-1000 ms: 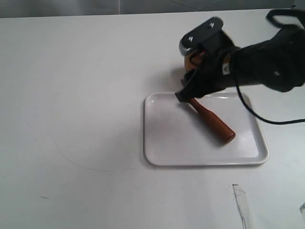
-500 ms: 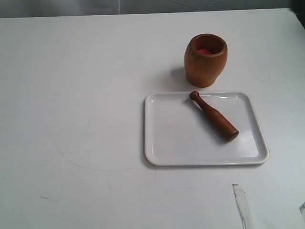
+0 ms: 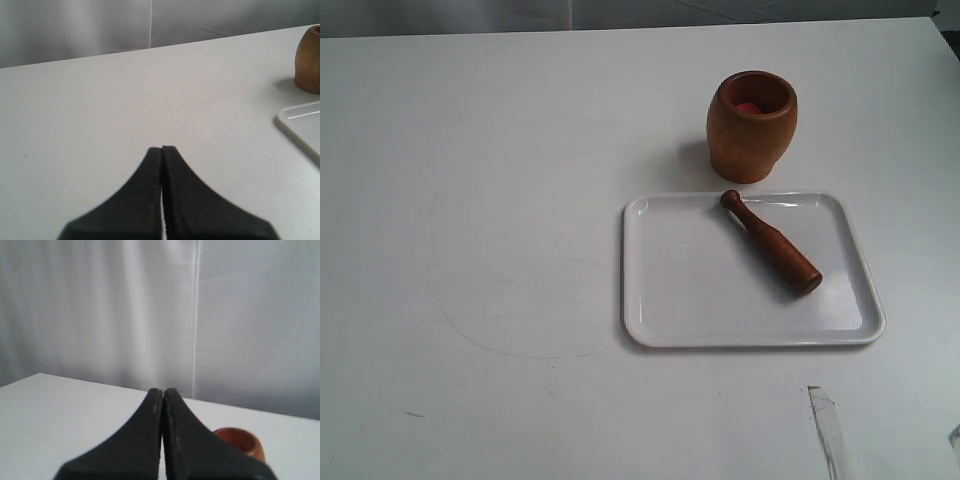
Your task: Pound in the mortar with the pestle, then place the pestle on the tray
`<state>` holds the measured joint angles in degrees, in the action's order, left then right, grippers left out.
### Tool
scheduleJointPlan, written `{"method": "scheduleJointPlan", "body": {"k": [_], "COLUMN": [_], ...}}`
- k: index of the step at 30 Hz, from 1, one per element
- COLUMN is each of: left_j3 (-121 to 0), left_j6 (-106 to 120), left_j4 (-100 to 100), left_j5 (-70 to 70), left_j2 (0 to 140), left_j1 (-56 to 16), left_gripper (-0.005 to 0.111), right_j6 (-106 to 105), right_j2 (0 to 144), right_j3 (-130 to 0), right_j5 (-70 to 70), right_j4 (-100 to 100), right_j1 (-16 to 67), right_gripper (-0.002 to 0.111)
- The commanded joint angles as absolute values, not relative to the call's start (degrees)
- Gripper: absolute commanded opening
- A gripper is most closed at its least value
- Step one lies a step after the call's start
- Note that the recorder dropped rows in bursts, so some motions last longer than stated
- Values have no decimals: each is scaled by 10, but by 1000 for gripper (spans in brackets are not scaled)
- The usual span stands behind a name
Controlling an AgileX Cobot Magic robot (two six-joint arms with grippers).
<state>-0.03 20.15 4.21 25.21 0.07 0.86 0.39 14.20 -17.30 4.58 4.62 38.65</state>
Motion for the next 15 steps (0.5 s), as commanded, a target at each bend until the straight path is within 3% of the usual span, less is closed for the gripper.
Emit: {"method": "scheduleJointPlan", "body": {"k": [1, 15], "left_j3": [0, 0], "left_j6": [197, 197], "left_j4": [38, 38], "left_j5": [250, 250], "left_j2": [0, 0], "left_j1": [4, 4], "left_gripper": [0, 0], "right_j6": [4, 0], "right_j2": [129, 101], "right_j3": [-132, -118], "right_j5": [46, 59], "right_j4": [86, 73], "right_j1": [389, 379], "right_gripper": [0, 0]}}
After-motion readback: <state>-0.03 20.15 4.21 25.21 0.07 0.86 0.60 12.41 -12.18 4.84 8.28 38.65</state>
